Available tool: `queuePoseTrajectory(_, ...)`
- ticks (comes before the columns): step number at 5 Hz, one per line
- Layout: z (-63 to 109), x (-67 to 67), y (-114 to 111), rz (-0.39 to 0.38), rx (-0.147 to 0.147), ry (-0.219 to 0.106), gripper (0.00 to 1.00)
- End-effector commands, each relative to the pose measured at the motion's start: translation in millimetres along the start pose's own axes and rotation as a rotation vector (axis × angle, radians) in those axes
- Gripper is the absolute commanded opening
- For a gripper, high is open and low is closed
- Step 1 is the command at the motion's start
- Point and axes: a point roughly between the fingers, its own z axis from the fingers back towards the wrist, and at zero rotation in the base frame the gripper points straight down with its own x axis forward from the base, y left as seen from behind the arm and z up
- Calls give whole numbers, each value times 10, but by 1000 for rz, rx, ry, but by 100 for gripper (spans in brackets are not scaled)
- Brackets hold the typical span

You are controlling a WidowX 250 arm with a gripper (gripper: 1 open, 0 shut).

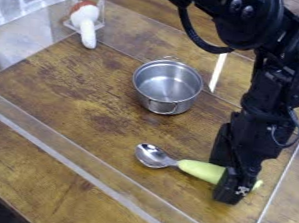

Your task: Move the green spoon to the left

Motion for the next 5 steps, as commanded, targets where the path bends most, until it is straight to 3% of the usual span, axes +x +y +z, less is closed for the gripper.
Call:
queuePoseTrajectory(1, 121, -82, 120, 71, -19, -32, 100)
queuePoseTrajectory(2, 82, -207, 179, 28, -58, -11, 100)
queuePoseTrajectory(3, 50, -288, 217, -30, -77, -1, 100)
queuePoseTrajectory(4, 49, -335, 230, -111, -80, 7, 100)
queuePoseTrajectory(5, 34, -288, 266, -142, -82, 6, 100)
